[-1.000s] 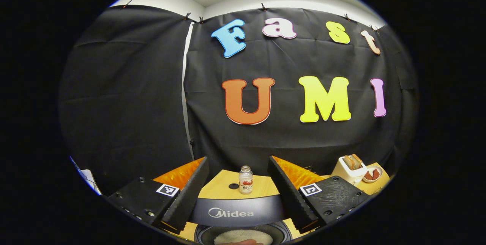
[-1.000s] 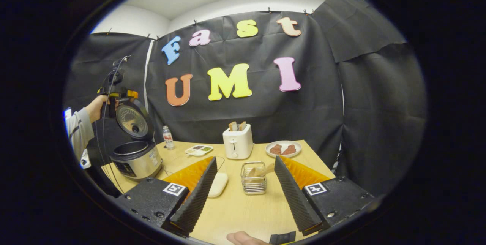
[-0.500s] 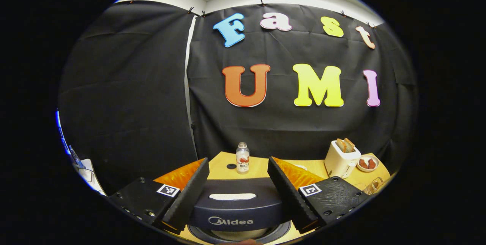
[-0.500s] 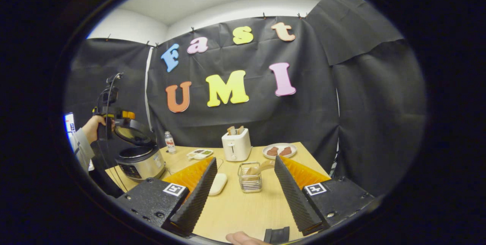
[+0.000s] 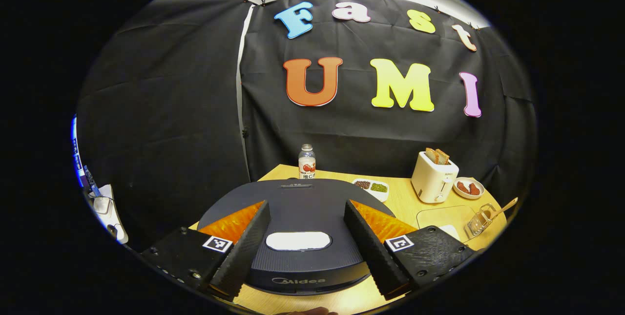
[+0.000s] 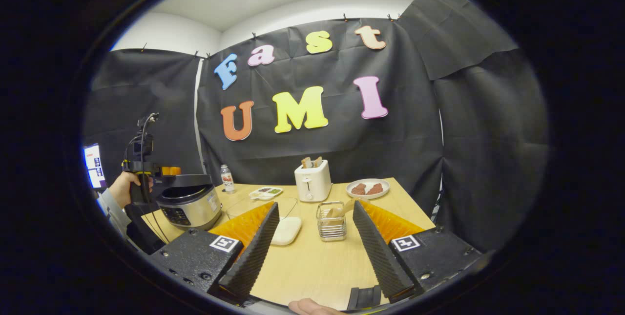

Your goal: Close the left gripper, press the button to open the rice cooker; take a wooden spoon from the chopstick holder with the right hand, scoop a spoonful of rice and pour it into the rice cooker, then put the wooden spoon back into the chopstick holder.

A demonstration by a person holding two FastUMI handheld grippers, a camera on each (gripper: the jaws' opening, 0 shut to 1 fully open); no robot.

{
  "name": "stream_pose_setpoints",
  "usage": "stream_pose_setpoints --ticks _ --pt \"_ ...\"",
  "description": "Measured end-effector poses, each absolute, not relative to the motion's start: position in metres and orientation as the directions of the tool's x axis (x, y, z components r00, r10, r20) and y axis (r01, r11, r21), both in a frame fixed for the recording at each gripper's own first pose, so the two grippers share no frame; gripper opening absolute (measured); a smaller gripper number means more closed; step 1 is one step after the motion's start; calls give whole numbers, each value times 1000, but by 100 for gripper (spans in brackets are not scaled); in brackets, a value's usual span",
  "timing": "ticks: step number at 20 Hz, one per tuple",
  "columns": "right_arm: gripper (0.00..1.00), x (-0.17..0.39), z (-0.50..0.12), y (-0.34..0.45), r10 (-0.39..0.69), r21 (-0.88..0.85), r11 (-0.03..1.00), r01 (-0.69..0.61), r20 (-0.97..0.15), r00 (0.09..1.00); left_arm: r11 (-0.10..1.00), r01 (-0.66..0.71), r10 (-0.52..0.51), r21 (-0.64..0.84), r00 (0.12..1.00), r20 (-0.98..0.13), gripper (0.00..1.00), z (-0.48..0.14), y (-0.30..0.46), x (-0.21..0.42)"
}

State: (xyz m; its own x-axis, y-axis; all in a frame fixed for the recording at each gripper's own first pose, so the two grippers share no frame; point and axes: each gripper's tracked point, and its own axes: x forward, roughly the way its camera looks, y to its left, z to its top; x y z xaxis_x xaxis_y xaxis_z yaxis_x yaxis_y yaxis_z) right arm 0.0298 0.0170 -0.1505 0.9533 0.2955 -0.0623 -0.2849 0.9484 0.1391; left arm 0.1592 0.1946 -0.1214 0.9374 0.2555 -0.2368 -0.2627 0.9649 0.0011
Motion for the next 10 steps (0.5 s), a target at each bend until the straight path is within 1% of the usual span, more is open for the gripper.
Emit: stream_pose_setpoints --ticks 2,3,4,7,8,9,10 --pt "95 27 -152 22 306 133 946 -296 -67 950 963 -270 263 3 935 -237 99 -131 193 157" --pt "98 25 -154 23 310 129 945 -299 -71 948 962 -274 267 4 934 -237 99 -136 192 154" --pt "95 26 -155 24 312 123 945 -301 -73 947 961 -277 271 6 934 -234 99 -139 190 153" --pt "95 27 -158 25 309 114 947 -299 -81 948 960 -279 274 13 931 -242 100 -153 186 141" --pt "95 27 -158 26 310 115 947 -300 -85 947 961 -275 271 14 937 -221 99 -146 184 136" --pt "98 27 -159 27 311 115 947 -301 -87 946 961 -276 270 7 934 -234 99 -149 181 131" --pt "98 28 -159 29 312 115 947 -301 -90 946 960 -279 272 4 935 -229 99 -150 181 128"
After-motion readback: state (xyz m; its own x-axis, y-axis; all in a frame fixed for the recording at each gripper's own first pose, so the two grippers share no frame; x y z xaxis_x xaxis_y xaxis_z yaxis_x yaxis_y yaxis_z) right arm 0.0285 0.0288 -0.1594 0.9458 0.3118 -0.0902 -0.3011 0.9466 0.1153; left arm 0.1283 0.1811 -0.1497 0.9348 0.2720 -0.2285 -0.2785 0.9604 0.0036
